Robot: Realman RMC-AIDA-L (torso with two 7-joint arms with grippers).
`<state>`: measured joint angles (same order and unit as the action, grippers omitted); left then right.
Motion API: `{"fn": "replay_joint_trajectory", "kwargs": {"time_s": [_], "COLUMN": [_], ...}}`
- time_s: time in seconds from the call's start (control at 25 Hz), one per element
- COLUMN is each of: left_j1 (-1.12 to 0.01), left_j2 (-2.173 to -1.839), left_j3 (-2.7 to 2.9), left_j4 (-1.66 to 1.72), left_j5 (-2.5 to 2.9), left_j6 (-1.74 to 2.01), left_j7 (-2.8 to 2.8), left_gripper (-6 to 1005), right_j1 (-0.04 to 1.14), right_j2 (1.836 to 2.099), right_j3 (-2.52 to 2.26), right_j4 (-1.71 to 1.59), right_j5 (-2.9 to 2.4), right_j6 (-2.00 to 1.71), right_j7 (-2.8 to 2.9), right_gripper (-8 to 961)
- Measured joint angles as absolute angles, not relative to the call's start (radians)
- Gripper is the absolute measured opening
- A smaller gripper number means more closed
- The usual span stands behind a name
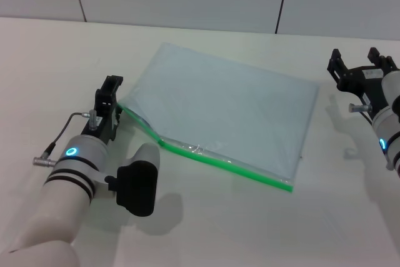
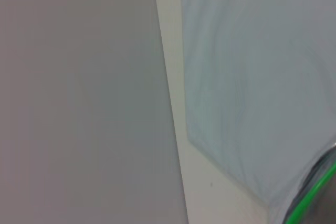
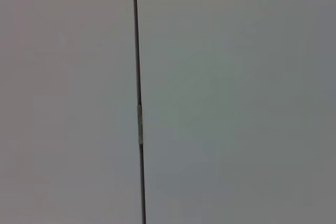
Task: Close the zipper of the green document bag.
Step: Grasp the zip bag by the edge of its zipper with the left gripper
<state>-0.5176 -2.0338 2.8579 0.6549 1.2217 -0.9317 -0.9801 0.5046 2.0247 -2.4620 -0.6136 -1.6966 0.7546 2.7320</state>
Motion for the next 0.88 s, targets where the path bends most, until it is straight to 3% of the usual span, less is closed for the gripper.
{"fn": "replay_joint_trajectory", "kwargs": {"time_s": [0.88], "left_j1": [-0.524], "left_j2": [-2.032], "left_j3": [2.858], "left_j4": [0.652], "left_j5": [1.251], "left_j6": [-0.871], "left_j7": [-0.980], "left_gripper": [691], "right_j1": [0.505], "right_j2": [2.025], "right_j3": [-2.462], "right_j4": [-0.614], "right_j5": [-1.697], "right_j6": [0.754], "right_j7": [2.732], "right_gripper": [754]}}
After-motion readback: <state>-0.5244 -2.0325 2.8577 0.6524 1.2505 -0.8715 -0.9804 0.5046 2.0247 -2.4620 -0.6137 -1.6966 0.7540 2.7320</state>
